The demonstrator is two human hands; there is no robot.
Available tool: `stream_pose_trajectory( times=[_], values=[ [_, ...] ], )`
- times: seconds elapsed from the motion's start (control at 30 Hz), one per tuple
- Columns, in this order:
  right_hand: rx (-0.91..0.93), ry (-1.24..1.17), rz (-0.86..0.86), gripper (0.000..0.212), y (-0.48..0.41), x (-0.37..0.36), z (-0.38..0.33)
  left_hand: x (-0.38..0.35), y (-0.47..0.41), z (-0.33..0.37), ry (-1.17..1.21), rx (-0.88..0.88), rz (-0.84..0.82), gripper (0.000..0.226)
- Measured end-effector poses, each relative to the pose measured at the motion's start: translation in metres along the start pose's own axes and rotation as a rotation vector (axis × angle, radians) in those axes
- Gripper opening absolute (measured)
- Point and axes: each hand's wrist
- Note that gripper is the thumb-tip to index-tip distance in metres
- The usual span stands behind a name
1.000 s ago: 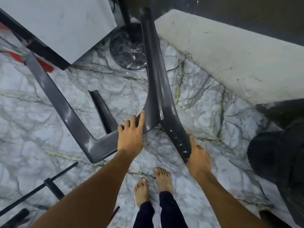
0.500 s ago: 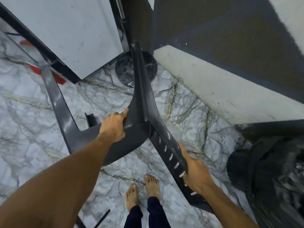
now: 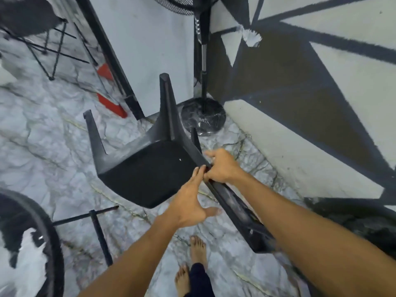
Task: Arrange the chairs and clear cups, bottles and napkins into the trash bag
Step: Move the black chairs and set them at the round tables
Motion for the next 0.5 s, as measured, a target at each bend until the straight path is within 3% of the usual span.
stream_pose_trajectory(
  times=[0.07,0.13,0.2,0.27,0.37,0.43,0.5],
  values=[
    [0.020,-0.013,0.021,0.070,-0.002,0.006,-0.031,-0.008,0.024,0.014,0.232,-0.023,0.079,0.141],
    [0.043,0.013,-0.006,0.085,-0.004,0.002,-0.060,-0.027,0.047,0.032,0.402,-0.071,0.111,0.135],
    [0.063,0.012,-0.041,0.087,-0.007,-0.006,-0.080,-0.044,0.063,0.052,0.609,-0.101,0.138,0.106],
    [0.093,0.000,-0.042,0.079,-0.007,-0.013,-0.094,-0.050,0.065,0.069,0.755,-0.057,0.309,0.074],
    [0.182,0.082,-0.097,0.052,0.005,-0.011,-0.106,-0.034,0.066,0.083,0.790,0.024,0.542,0.042],
    [0.281,0.267,-0.219,0.037,0.023,0.000,-0.114,-0.018,0.070,0.090,0.769,0.022,0.538,0.031],
    [0.387,0.445,-0.375,0.043,0.041,0.017,-0.121,0.002,0.073,0.096,0.727,0.025,0.511,0.029]
  ],
)
Point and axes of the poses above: each hand's wrist, its own y-axis away from the middle knuckle, its own x-axis out of the back of the hand, z = x × y, and after that the axes turned 15 degrees about -z, right-handed
